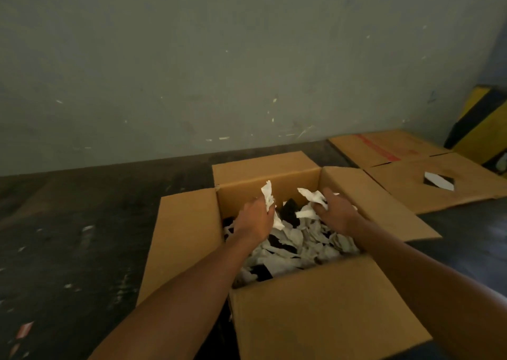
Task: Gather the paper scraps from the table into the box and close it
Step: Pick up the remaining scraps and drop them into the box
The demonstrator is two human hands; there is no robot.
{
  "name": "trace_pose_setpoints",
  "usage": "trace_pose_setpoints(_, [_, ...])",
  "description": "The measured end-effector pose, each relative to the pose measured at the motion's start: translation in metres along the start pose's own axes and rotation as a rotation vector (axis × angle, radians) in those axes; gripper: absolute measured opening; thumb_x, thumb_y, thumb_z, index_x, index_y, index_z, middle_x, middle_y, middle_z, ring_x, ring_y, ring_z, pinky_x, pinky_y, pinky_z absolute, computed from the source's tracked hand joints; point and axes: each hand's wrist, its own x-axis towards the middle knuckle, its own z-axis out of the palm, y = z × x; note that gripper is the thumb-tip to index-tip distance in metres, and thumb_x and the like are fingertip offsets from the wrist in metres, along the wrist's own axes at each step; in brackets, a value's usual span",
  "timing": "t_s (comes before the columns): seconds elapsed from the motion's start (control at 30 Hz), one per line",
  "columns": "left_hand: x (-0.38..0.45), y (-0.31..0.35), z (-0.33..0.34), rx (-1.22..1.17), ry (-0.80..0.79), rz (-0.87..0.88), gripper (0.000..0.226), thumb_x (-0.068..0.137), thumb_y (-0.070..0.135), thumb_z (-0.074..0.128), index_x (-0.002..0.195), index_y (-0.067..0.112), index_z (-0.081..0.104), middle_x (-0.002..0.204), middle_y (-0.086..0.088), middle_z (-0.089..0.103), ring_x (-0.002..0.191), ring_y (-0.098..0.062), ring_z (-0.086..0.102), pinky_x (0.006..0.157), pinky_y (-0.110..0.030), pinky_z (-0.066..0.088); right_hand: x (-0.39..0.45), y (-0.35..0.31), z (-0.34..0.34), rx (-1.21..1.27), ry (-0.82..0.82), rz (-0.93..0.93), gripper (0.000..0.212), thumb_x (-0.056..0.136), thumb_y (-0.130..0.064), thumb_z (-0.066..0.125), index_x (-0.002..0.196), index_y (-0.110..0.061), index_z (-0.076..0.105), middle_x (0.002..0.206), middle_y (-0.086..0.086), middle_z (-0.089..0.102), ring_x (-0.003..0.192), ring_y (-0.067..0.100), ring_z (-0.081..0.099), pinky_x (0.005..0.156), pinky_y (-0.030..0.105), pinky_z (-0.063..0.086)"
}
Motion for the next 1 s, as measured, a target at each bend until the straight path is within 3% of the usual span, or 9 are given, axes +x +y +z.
trace_pose_setpoints(0.1, [0.011,-0.002,0.014,-0.048,-0.069,-0.099,0.049,0.096,0.047,0.047,0.133,0.013,0.042,0.132,-0.015,0.051,0.117,-0.032,0.051,0.096,-0.046,0.045,0.02,0.005,0.011,-0.045,-0.044,0.02,0.035,0.089,-0.047,0.055,0.111,-0.022,0.044,0.122,0.016,0.054,0.106,0.034,0.052,0.088,0.048,0.046])
trace_pose_setpoints(0.27, [0.022,-0.007,0.026,0.145,-0.302,-0.183,0.105,0.074,0.072,0.061,0.151,0.031,0.001,0.159,-0.006,0.005,0.144,-0.04,0.01,0.111,-0.06,0.021,0.042,0.007,0.016,-0.056,-0.147,0.003,0.088,0.073,-0.069,0.063,0.143,-0.031,0.025,0.143,0.011,0.029,0.13,0.037,0.027,0.107,0.051,0.029])
trace_pose_setpoints(0.4, [0.034,-0.022,0.047,0.174,-0.504,-0.126,0.13,0.059,0.089,0.056,0.148,0.039,-0.024,0.157,0.003,-0.033,0.143,-0.038,-0.03,0.114,-0.066,0.001,0.058,0.009,0.028,-0.084,-0.232,-0.018,0.087,0.074,-0.083,0.039,0.147,-0.046,0.007,0.16,0.001,-0.001,0.145,0.033,-0.003,0.114,0.06,0.014])
trace_pose_setpoints(0.5, [0.036,-0.032,0.071,0.281,-0.647,-0.123,0.138,0.045,0.098,0.049,0.137,0.045,-0.038,0.145,0.008,-0.049,0.135,-0.033,-0.042,0.109,-0.073,-0.006,0.069,0.019,0.043,-0.261,-0.503,-0.098,0.085,0.075,-0.086,0.026,0.143,-0.054,-0.013,0.157,-0.006,-0.028,0.144,0.031,-0.025,0.112,0.065,0.001])
trace_pose_setpoints(0.57, [0.033,-0.039,0.082,0.322,-0.722,-0.114,0.136,0.05,0.095,0.053,0.134,0.045,-0.041,0.137,0.009,-0.054,0.129,-0.028,-0.044,0.105,-0.077,-0.008,0.077,0.027,0.054,-0.344,-0.654,-0.134,0.089,0.072,-0.088,0.027,0.14,-0.055,-0.021,0.154,-0.006,-0.035,0.142,0.033,-0.029,0.112,0.066,-0.001])
trace_pose_setpoints(0.63, [0.027,-0.044,0.088,0.384,-0.771,-0.079,0.138,0.054,0.091,0.058,0.136,0.04,-0.04,0.139,0.006,-0.053,0.131,-0.035,-0.045,0.105,-0.077,-0.007,0.086,0.033,0.062,-0.422,-0.734,-0.117,0.095,0.07,-0.09,0.03,0.139,-0.054,-0.025,0.154,-0.005,-0.036,0.142,0.033,-0.03,0.113,0.065,-0.002])
trace_pose_setpoints(0.77, [0.028,-0.047,0.091,0.452,-0.793,-0.043,0.141,0.057,0.085,0.064,0.145,0.031,-0.033,0.152,0.002,-0.042,0.14,-0.04,-0.034,0.109,-0.072,-0.008,0.1,0.036,0.078,-0.538,-0.814,-0.08,0.097,0.07,-0.09,0.029,0.14,-0.051,-0.026,0.155,-0.003,-0.034,0.143,0.033,-0.028,0.114,0.064,-0.001])
trace_pose_setpoints(1.0, [0.039,-0.055,0.091,0.466,-0.847,0.003,0.138,0.06,0.084,0.064,0.153,0.022,-0.018,0.151,0.002,-0.044,0.142,-0.038,-0.031,0.111,-0.067,-0.008,0.112,0.04,0.098,-0.547,-0.889,-0.054,0.106,0.056,-0.097,0.017,0.14,-0.05,-0.026,0.156,-0.003,-0.031,0.144,0.032,-0.024,0.115,0.063,-0.001])
